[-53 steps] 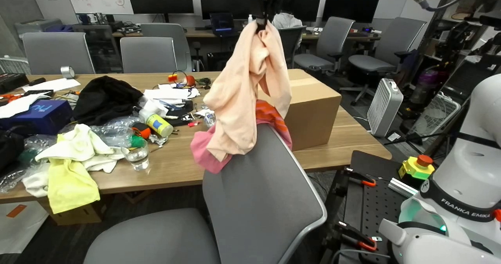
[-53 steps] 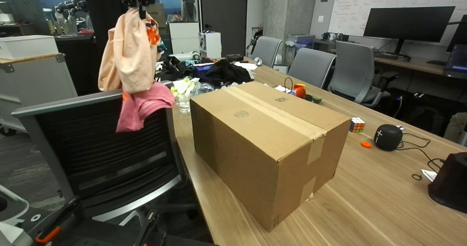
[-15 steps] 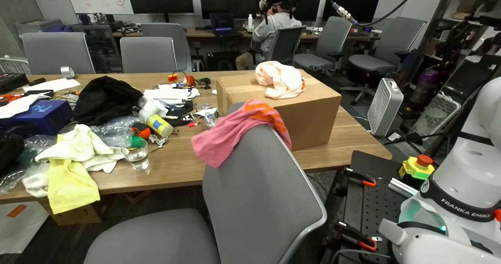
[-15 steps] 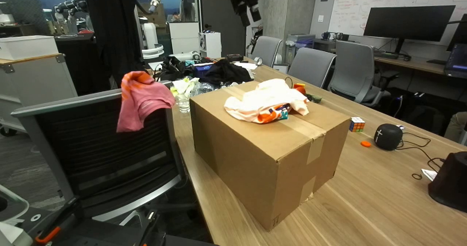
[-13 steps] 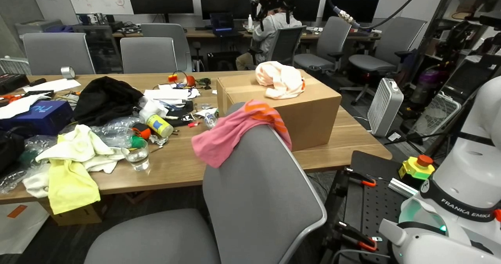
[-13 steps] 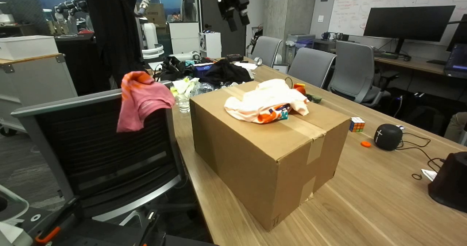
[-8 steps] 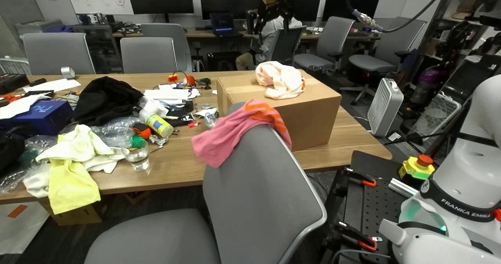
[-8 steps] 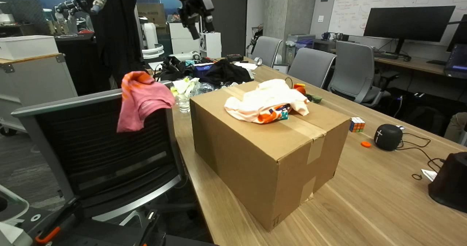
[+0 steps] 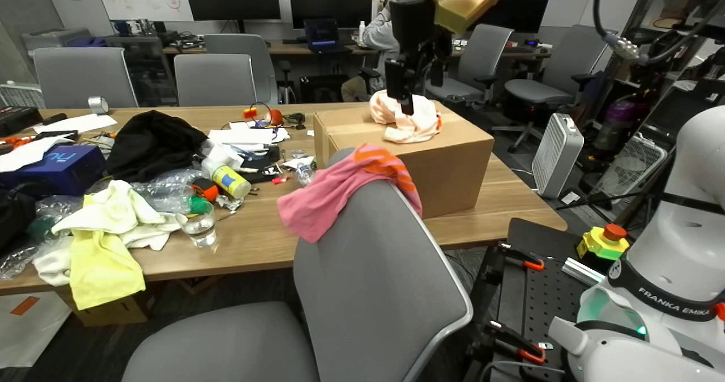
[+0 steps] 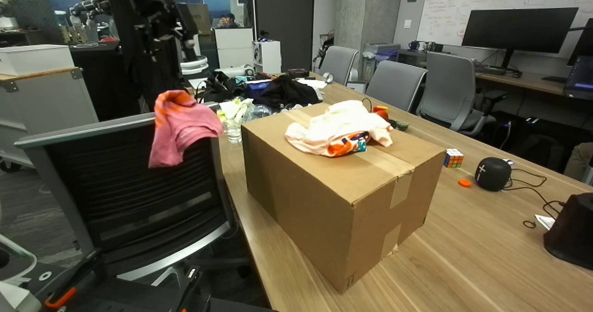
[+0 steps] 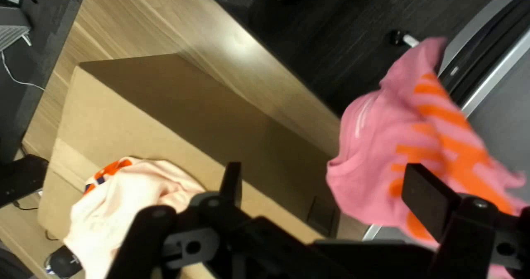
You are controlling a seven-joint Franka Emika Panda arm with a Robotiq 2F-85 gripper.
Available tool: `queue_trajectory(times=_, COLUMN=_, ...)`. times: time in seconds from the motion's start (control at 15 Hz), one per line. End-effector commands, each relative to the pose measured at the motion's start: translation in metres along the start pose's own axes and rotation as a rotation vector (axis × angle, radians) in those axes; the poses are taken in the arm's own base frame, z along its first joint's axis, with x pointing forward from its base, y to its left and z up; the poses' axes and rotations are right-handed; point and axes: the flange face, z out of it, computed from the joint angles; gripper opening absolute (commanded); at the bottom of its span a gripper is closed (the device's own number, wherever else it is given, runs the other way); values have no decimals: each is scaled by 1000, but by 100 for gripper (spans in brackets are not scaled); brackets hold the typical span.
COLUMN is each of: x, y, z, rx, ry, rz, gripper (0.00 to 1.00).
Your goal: Place the t-shirts on top of the brown box
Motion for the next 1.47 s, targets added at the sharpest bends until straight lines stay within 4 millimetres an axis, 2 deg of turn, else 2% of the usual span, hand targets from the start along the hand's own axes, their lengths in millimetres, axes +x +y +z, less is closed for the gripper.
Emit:
queue_trajectory(times=0.0, x=-57, y=-48, z=11, rx=5, ry=5, rz=-198, gripper=100)
queue_trajectory(times=0.33, x=-106, y=-122, z=22, rx=-7, ry=33, rz=-449, gripper=100)
queue_trajectory(times=0.53, x=-122, y=-146, z=24, rx=-16, ry=62, rz=-529, gripper=100)
queue_trajectory(times=0.8, x=-122, y=-156, z=21, rx=1, ry=107, rz=-553, gripper=100)
queue_trajectory(times=1.4, x=-89, y=-147, z=11, rx=39, ry=305, rz=-488, gripper=100)
